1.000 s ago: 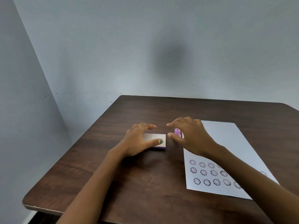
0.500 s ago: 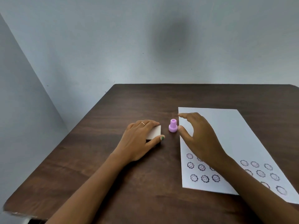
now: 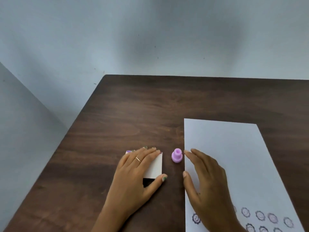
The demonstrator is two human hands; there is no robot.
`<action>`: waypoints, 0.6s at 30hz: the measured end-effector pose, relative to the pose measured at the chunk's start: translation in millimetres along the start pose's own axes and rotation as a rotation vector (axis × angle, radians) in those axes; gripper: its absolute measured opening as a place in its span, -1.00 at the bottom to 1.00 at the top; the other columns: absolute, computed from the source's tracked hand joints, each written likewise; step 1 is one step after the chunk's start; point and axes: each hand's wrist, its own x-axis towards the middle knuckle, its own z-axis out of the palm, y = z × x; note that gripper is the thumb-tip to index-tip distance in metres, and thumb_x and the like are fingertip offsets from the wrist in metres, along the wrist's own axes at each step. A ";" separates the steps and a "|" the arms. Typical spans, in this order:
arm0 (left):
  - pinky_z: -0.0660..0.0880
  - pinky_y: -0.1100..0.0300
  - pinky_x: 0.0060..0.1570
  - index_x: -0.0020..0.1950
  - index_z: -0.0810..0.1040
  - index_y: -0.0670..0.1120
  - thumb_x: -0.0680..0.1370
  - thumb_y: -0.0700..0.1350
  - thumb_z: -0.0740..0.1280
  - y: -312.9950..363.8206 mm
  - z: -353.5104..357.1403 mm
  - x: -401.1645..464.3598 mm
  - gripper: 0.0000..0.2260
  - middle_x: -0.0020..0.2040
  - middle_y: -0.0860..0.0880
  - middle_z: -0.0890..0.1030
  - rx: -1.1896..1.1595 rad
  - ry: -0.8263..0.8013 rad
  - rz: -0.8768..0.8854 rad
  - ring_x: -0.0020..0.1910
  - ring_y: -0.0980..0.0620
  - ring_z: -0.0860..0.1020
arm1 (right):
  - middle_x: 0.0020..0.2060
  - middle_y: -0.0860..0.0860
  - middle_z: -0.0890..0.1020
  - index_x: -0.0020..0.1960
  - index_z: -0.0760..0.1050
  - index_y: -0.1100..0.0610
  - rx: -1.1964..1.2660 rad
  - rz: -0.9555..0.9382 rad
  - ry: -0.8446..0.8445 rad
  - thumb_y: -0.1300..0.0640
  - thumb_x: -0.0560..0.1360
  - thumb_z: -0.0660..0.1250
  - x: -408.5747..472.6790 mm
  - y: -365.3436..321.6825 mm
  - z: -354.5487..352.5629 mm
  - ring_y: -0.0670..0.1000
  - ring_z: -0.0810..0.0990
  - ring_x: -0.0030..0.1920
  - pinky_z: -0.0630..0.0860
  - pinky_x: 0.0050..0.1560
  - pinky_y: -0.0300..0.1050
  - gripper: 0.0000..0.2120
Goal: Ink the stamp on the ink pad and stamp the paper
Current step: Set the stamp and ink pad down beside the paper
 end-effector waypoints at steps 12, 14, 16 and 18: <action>0.06 0.01 0.45 0.49 0.26 -0.05 0.54 0.14 0.21 21.7 -40.9 -17.9 -0.44 0.51 0.04 0.22 0.006 -0.195 -0.083 0.50 0.01 0.17 | 0.24 0.09 0.53 0.26 0.40 0.12 -0.082 0.229 -0.269 0.16 0.39 0.39 19.6 -54.2 -59.6 0.11 0.53 0.18 0.39 0.19 -0.06 -0.54; 0.04 0.03 0.45 0.49 0.25 -0.09 0.54 0.17 0.18 27.5 -45.1 -28.4 -0.41 0.51 0.00 0.23 0.035 -0.246 -0.101 0.50 -0.02 0.19 | 0.30 0.06 0.47 0.30 0.35 0.10 -0.062 0.238 -0.309 0.14 0.44 0.34 20.9 -59.3 -61.4 0.07 0.48 0.25 0.34 0.23 -0.12 -0.55; 0.02 0.02 0.44 0.50 0.23 -0.12 0.54 0.19 0.17 29.6 -47.3 -35.0 -0.38 0.51 -0.03 0.23 0.069 -0.283 -0.123 0.49 -0.05 0.19 | 0.34 0.04 0.43 0.33 0.30 0.08 -0.039 0.227 -0.344 0.14 0.46 0.31 21.6 -62.6 -60.1 0.03 0.44 0.28 0.32 0.24 -0.19 -0.54; 0.03 -0.01 0.42 0.51 0.19 -0.14 0.54 0.20 0.14 27.5 -49.6 -36.4 -0.37 0.52 -0.06 0.20 0.113 -0.317 -0.130 0.49 -0.08 0.17 | 0.35 0.03 0.41 0.34 0.28 0.08 -0.014 0.219 -0.364 0.16 0.46 0.29 24.4 -65.2 -57.6 0.01 0.44 0.29 0.32 0.21 -0.25 -0.53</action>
